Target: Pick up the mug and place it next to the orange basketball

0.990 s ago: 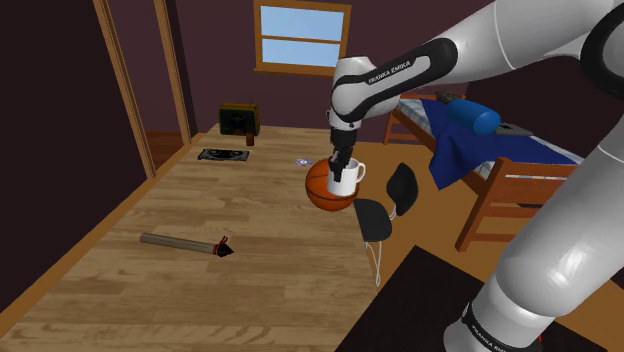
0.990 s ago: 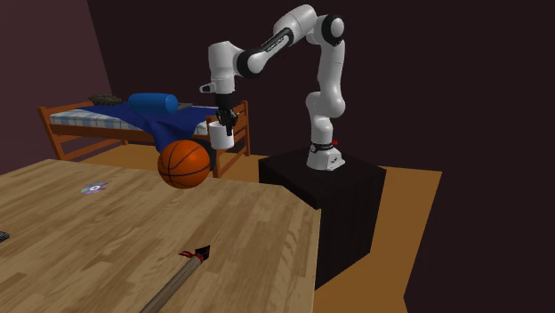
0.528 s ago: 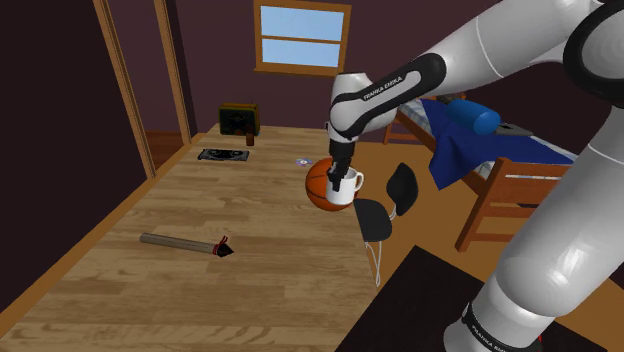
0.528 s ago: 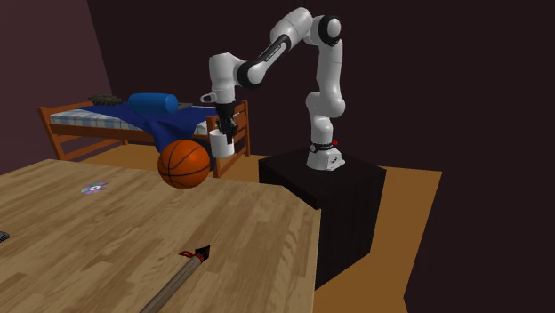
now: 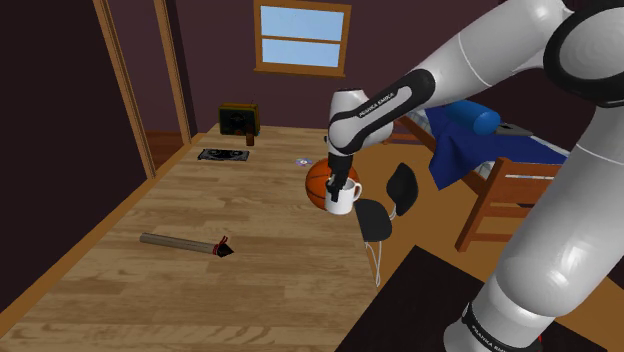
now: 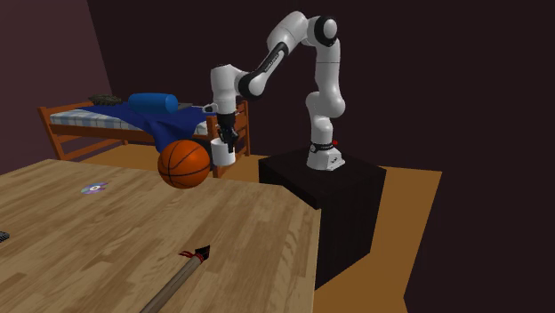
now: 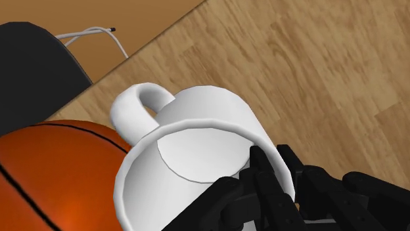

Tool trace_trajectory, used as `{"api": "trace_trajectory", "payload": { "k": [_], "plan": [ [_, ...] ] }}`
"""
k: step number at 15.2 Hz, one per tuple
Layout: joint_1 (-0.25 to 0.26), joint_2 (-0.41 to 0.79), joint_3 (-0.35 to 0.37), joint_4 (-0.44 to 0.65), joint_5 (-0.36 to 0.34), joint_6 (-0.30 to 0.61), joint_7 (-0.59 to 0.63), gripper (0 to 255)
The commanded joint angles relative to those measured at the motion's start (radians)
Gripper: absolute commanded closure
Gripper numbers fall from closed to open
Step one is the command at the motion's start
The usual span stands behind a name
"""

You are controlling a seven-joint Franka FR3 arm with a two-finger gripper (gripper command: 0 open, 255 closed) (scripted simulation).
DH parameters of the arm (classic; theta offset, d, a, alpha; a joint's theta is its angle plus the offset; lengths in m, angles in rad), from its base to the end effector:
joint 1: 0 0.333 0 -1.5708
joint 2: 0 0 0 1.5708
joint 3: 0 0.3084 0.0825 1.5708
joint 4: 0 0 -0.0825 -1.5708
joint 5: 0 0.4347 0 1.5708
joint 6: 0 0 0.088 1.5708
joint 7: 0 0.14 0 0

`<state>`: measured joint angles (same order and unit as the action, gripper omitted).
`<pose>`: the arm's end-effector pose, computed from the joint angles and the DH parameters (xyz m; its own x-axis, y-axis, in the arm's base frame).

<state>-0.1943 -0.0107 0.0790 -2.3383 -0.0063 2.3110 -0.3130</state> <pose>0.5339 -0.0622 0.2623 0.9795 0.2006 -0.0175 0.2006 -0.9797 0.0000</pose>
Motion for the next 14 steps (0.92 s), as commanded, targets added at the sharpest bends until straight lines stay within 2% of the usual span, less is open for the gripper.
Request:
{"api": "trace_trajectory", "payload": {
  "k": [1,14],
  "plan": [
    [-0.001,0.023,-0.001,-0.007,-0.003,0.031,0.000,255],
    [0.000,0.160,-0.004,-0.045,-0.022,0.205,0.015,255]
  ]
}}
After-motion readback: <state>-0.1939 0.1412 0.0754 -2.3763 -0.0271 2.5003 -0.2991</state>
